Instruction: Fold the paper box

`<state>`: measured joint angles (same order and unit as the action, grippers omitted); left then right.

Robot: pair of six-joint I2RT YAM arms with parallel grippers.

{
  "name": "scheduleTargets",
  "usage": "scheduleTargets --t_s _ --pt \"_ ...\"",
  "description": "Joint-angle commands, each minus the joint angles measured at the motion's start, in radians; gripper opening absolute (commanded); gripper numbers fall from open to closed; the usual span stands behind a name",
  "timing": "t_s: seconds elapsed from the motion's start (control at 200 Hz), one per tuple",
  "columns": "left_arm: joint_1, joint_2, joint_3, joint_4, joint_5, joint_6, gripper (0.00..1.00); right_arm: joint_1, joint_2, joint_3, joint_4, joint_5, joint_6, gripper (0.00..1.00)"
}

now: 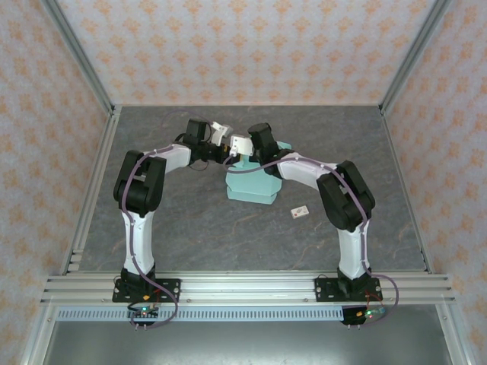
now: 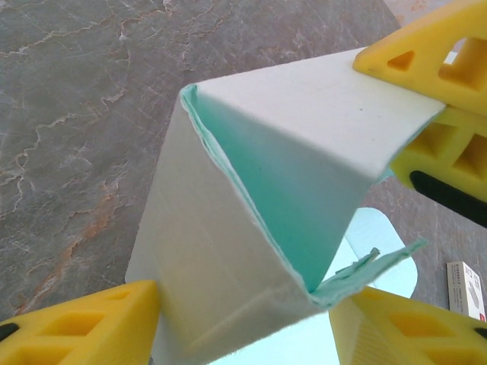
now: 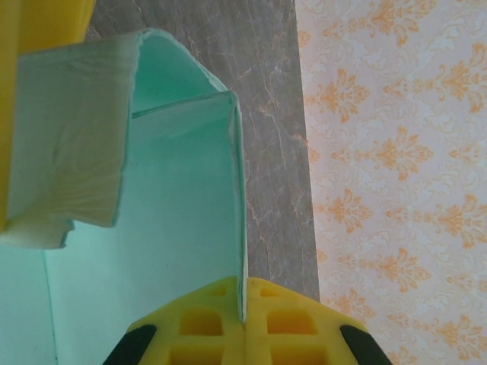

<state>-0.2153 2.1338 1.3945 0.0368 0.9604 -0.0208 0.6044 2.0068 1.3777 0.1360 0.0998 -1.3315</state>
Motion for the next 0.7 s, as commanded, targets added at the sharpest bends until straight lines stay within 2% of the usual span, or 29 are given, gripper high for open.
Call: scheduleTargets --t_s 0.0,0.24,0.365,0.495,0.691 --pt "0.005 0.014 0.021 0.005 0.015 -0.002 0.61 0.011 0.012 -0.014 0.033 0.016 0.038 0.0" --pt "0.003 0.005 -0.015 0.107 -0.032 -0.06 0.49 0.01 -0.002 -0.009 0.004 -0.02 0.098 0.0" --pt "0.002 -0.003 -0.04 0.164 -0.081 -0.104 0.45 0.004 -0.023 -0.005 -0.048 -0.096 0.145 0.0" --pt "-0.004 -0.023 -0.075 0.222 -0.147 -0.128 0.46 -0.007 -0.032 0.018 -0.128 -0.154 0.172 0.0" --pt "-0.025 -0.055 -0.117 0.267 -0.256 -0.134 0.5 -0.011 -0.031 0.069 -0.222 -0.176 0.211 0.0"
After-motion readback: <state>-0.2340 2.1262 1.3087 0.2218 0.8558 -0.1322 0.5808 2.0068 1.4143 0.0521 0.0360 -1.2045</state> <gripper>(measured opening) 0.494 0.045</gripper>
